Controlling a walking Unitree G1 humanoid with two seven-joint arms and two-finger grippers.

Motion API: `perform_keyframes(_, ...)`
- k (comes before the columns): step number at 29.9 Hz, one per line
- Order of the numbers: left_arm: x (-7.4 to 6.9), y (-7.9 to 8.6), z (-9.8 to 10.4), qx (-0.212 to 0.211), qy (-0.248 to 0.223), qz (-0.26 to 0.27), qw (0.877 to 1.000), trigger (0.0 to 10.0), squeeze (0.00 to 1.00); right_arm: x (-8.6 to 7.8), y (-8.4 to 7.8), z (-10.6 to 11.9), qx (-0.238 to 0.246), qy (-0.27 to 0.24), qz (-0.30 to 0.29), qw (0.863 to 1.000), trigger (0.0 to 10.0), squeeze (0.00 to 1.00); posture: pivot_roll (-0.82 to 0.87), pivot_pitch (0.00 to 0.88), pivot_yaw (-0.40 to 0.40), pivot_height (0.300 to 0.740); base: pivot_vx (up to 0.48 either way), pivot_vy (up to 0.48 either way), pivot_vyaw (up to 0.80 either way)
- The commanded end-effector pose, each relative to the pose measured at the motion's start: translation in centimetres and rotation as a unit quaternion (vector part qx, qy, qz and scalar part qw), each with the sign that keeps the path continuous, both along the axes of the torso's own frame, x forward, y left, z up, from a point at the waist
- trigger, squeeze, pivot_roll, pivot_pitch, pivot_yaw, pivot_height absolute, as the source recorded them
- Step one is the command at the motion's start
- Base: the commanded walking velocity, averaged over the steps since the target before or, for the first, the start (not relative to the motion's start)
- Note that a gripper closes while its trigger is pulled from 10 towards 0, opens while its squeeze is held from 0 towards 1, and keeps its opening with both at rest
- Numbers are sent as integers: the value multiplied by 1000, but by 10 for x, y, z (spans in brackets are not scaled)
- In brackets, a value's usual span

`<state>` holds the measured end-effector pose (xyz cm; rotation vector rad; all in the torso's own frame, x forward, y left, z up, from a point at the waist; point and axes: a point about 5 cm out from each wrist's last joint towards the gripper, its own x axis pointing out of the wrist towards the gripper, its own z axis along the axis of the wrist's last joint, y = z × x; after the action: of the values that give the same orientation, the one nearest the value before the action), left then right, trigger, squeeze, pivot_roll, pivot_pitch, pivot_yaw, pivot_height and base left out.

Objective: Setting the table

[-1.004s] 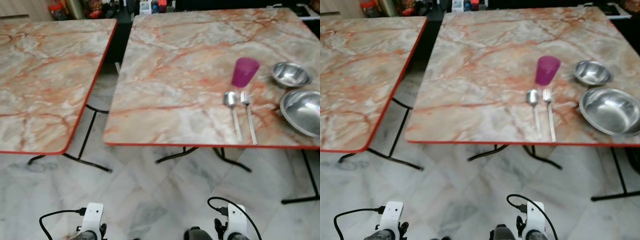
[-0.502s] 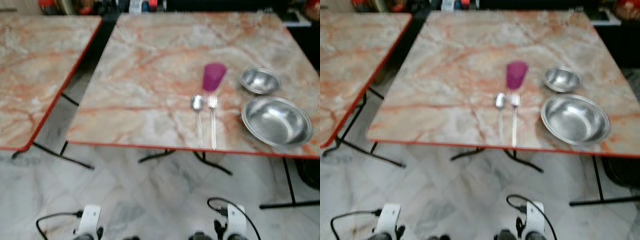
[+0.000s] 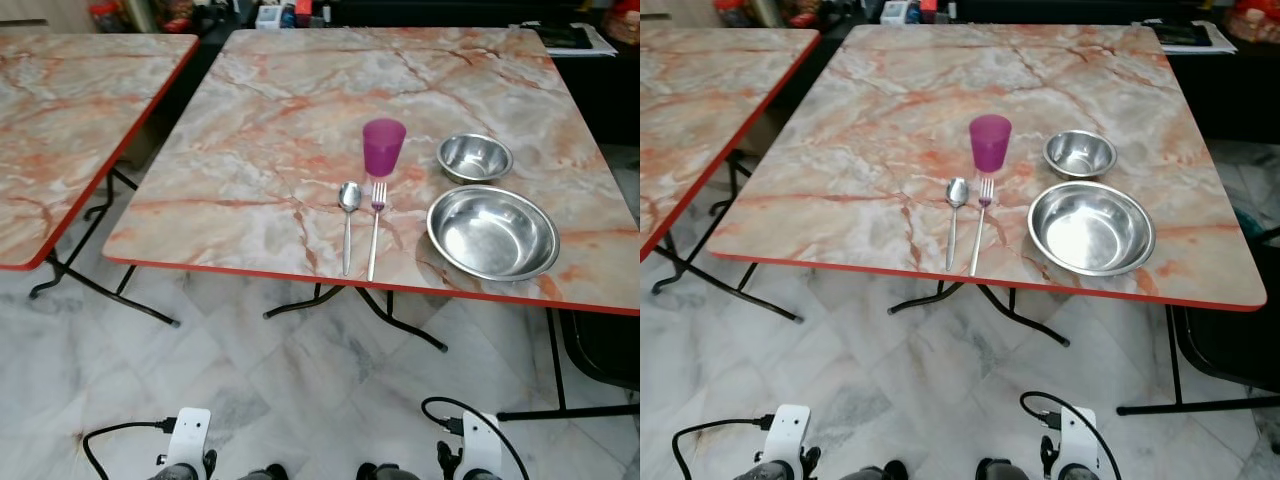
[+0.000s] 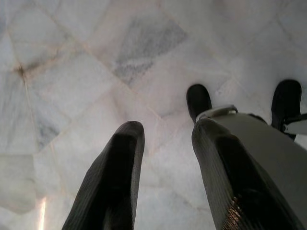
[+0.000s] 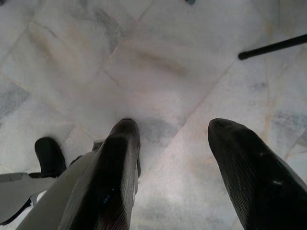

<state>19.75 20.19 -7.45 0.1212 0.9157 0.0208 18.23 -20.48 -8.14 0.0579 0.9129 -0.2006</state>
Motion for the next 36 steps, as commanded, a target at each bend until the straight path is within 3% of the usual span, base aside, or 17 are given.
perform_keyframes(1, -7, 7, -3, 14, 21, -4, 1000, 10000, 0, -7, 0, -3, 6, 4, -13, 1000, 10000, 0, -107, 208, 48, 740, 0, 0, 0)
perform_keyframes(12, -6, 7, -2, 18, 22, -6, 1000, 10000, 0, -15, -12, -4, -13, 11, -29, 999, 10000, 0, -112, 213, 57, 740, 0, 0, 0)
perform_keyframes(19, -8, 7, -3, 19, 24, -8, 1000, 10000, 0, -40, -26, -12, -39, 56, -71, 995, 10000, 0, -116, 201, 62, 740, 0, 0, 0)
perform_keyframes(24, -8, 7, -3, 19, 22, -9, 1000, 10000, 0, -42, -35, -9, -64, 37, -86, 994, 10000, 0, -115, 192, 62, 740, 0, 0, 0)
perform_keyframes(28, -9, 7, -4, 19, 24, -12, 999, 10000, 0, -33, -59, 5, -146, -2, -114, 983, 10000, 0, -123, 175, 62, 740, 0, 0, 0)
perform_keyframes(32, -10, 7, -4, 20, 26, -14, 999, 10000, 0, -35, -71, 11, -190, -16, -134, 972, 10000, 0, -124, 170, 63, 740, 0, 0, 0)
perform_keyframes(33, -10, 7, -5, 20, 27, -14, 999, 10000, 0, -37, -79, 16, -239, -25, -145, 960, 10000, 0, -130, 162, 65, 740, 0, 0, 0)
perform_keyframes(36, -11, 8, -5, 20, 28, -16, 999, 10000, 0, -43, -88, 24, -295, -39, -179, 938, 10000, 0, -144, 153, 66, 740, 0, 0, 0)
